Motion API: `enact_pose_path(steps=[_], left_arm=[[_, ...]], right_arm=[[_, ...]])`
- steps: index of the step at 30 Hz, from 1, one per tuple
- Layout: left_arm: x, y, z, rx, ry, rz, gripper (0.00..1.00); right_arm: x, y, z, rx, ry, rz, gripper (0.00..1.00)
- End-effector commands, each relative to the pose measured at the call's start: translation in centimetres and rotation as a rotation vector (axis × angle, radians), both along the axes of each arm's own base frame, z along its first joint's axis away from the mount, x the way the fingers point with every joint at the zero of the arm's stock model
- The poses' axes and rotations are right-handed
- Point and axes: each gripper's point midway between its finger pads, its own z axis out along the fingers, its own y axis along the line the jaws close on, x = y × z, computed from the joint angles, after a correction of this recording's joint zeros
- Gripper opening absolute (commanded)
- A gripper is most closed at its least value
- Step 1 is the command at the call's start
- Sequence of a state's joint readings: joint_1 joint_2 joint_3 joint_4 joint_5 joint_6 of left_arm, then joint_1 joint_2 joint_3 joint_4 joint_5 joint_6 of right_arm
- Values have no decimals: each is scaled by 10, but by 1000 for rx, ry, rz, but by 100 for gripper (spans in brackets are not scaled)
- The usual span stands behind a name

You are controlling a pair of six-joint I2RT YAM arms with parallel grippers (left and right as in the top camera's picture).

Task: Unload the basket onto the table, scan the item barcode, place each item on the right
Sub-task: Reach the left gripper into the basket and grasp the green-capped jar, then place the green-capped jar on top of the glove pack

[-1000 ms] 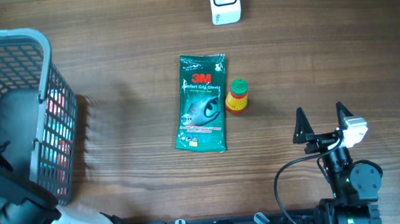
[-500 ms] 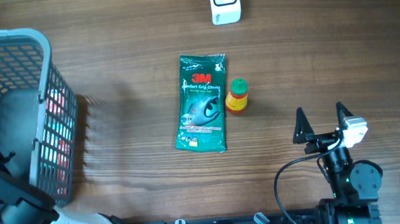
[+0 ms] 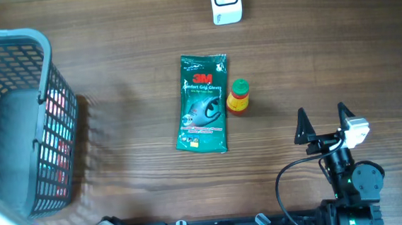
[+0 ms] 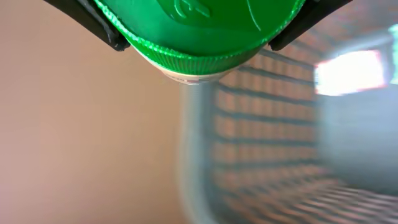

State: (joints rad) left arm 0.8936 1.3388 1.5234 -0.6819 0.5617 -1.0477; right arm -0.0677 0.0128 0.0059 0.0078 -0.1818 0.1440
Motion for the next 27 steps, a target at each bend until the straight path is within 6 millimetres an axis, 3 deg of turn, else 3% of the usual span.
enact_pose_path(steps=[1,4,5,8,10,12,14,21,26,27], left_arm=[[-10,-81,90,187,-237,-252,59],[-17,-137,129,324,-342,-371,59],[-18,-166,139,404,-378,-461,58],[-16,-228,140,574,-416,-684,56],[-18,-263,123,685,-398,-843,55],[-19,-307,80,795,-325,-1086,56],[-12,-331,40,814,-210,-1206,55],[65,-398,-123,939,351,-1363,55],[98,-465,-226,988,461,-1489,56],[102,-474,-236,993,455,-1502,56]], right_arm=[[0,-1,3,-11,-14,-4,100],[0,-1,3,-11,-14,-4,100],[0,-1,3,-11,-14,-4,100],[0,-1,3,-11,-14,-4,100],[0,-1,3,-11,-14,-4,100],[0,-1,3,-11,-14,-4,100],[0,-1,3,-11,-14,-4,100],[0,-1,3,-11,-14,-4,100],[0,-1,3,-11,-14,-4,100],[0,-1,3,-11,-14,-4,100]])
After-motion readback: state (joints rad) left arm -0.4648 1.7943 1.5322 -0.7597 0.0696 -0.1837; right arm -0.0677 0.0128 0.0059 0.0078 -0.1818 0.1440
